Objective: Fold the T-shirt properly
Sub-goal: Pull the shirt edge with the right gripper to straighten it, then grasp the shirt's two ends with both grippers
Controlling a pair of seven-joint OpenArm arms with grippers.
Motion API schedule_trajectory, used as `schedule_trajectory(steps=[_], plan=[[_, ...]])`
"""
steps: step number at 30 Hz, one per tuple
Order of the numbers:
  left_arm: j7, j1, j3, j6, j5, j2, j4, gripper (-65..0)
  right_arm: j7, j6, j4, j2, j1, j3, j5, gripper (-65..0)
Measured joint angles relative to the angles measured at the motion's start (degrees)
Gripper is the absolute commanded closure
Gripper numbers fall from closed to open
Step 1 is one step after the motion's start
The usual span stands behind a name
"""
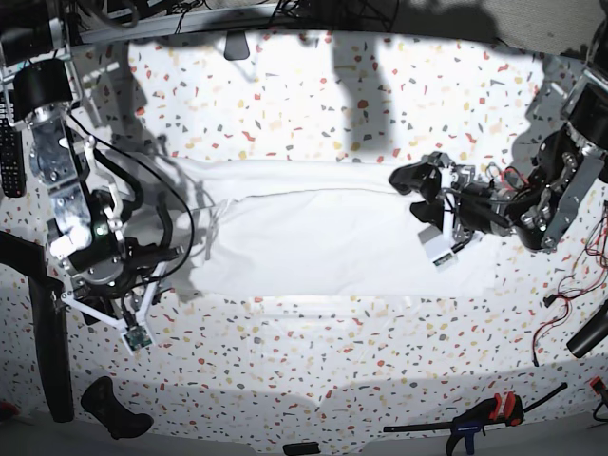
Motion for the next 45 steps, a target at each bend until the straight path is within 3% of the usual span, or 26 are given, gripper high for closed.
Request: schedule_trajectory(steps=[4, 9, 12, 18, 28, 39, 41, 45], plan=[[-1.03, -0.17, -0.11, 2.51, 1.95, -3.02, 0.02, -43.6, -0.31, 0.42, 5.05, -0.79, -4.02, 2.23, 0.11, -34.0], [-1.18, -0.2, -0.33, 5.55, 4.76, -7.54, 0.02, -43.6, -0.87, 0.39, 9.11, -3.58, -9.09, 9.4, 0.17, -34.0], [1.07, -0.22, -0.39, 6.88, 4.35, -8.52, 0.0, -43.6, -0.87, 0.39, 11.69, -4.48, -10.82, 14.05, 0.35, -34.0], [4.11, -0.17, -0.44, 8.61, 2.99, -8.59, 1.66, -43.6, -2.34, 0.37, 12.87, -4.87, -12.48, 17.84, 0.26, -34.0], [12.0, 1.05, -0.33, 11.37, 7.69, -8.26, 8.46, -43.6, -2.4, 0.37, 12.9, -4.92, -12.44, 17.81, 0.35, -34.0], [14.99, -0.35, 0.02, 13.07, 10.16, -6.97, 8.72, -43.6, -2.05, 0.37, 12.87, -5.07, -12.41, 17.86, 1.97, -34.0], [16.0, -0.92, 0.28, 13.4, 9.42, -6.82, 9.09, -43.6, -0.2, 0.37, 12.52, -6.21, -12.41, 17.88, 4.87, -34.0], [16.9, -0.98, 0.44, 13.73, 9.14, -6.84, 11.21, -43.6, 3.43, 1.79, 9.68, -12.5, -12.33, 17.86, 6.34, -34.0]])
